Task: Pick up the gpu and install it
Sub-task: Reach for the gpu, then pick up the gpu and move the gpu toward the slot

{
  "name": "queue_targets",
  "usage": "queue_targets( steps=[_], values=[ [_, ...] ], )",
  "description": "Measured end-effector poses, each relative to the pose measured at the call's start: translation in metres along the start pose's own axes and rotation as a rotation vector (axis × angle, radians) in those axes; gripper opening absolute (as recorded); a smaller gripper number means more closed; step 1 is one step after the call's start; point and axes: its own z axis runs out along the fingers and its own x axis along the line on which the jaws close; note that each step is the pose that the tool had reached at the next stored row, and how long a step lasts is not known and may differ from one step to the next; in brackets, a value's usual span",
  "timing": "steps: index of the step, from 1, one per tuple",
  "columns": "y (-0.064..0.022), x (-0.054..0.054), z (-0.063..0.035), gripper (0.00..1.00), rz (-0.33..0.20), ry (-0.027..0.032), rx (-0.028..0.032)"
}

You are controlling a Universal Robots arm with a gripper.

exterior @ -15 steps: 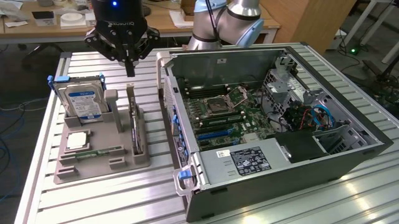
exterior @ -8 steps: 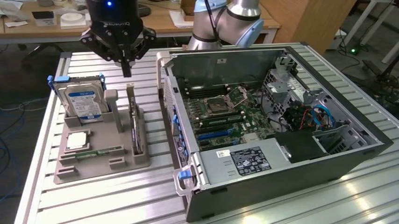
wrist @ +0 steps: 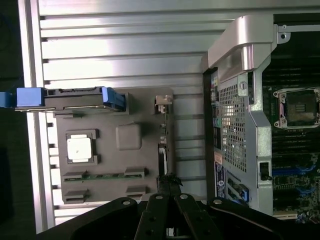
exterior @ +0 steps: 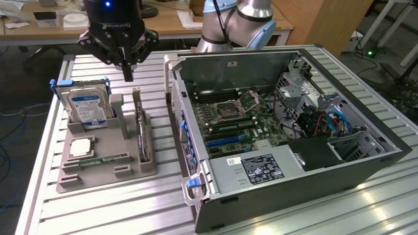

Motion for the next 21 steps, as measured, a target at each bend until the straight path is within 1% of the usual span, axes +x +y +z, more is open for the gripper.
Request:
queue_targets(
  steps=[9, 21],
  values=[
    [-0.0010, 0.0085, 0.0000, 0.11, 0.000, 0.0007, 0.0000],
    [-0.0012, 0.0102, -0.0001, 0.11, 0.000, 0.0009, 0.0001]
  ],
)
